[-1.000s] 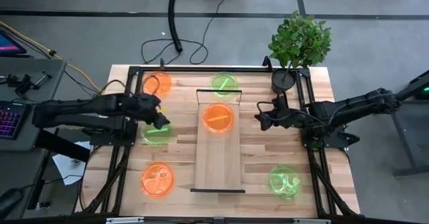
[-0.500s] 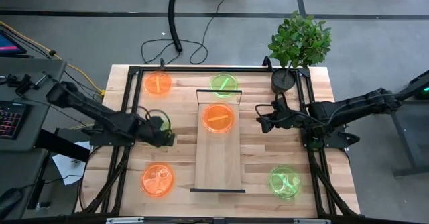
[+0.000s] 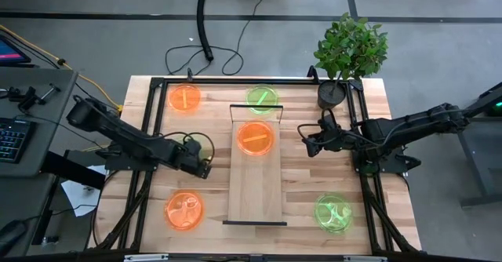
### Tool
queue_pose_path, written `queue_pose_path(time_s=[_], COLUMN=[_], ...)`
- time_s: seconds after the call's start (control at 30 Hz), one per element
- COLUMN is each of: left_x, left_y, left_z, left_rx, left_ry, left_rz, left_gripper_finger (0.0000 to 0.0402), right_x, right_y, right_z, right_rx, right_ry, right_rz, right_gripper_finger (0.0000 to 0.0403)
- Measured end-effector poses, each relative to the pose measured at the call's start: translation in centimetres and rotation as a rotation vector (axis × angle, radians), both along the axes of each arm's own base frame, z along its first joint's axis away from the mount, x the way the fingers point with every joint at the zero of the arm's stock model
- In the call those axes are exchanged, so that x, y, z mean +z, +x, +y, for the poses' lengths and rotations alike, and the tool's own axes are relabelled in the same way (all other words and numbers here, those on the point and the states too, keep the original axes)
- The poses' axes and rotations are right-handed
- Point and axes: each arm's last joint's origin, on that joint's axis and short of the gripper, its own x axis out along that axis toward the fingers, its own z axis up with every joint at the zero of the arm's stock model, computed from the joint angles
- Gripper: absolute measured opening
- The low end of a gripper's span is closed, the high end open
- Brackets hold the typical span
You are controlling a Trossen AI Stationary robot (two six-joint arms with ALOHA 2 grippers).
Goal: Place and stack plates onto a shelf
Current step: Put the middle left green plate on the shelf
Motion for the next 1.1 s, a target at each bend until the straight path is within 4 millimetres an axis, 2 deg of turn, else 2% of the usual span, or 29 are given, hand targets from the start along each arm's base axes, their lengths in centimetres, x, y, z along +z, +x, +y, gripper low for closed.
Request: queue_pose_path(time_s=[0.33, 0.8, 0.9, 1.03, 1.1], left_x=[-1.1, -2.8, -2.7, -2.2, -1.7], left_y=[0.6, 1.0, 0.9, 0.8, 0.5], left_z=[1.0, 0.8, 0.8, 0.9, 0.9], left_rx=[-0.101, -0.151, -0.155, -0.186, -0.195], left_ry=[0.05, 0.077, 0.079, 0.072, 0.062], left_rz=[0.107, 0.204, 0.2, 0.18, 0.171], left_gripper_finger=[0.011, 0.0107, 0.0086, 0.0022, 0.0008], right_x=[0.0, 0.0, 0.0, 0.0, 0.0], right_y=[0.0, 0.0, 0.0, 0.0, 0.0], right_z=[0.0, 0.0, -0.1, -0.1, -0.1], right_rx=[-0.005, -0.012, -0.034, -0.037, -0.037], right_ry=[0.003, 0.004, 0.004, 0.001, 0.0], right_rz=[0.003, 0.002, -0.007, -0.007, -0.008], right_gripper_finger=[0.0161, 0.0161, 0.0161, 0.0161, 0.0161])
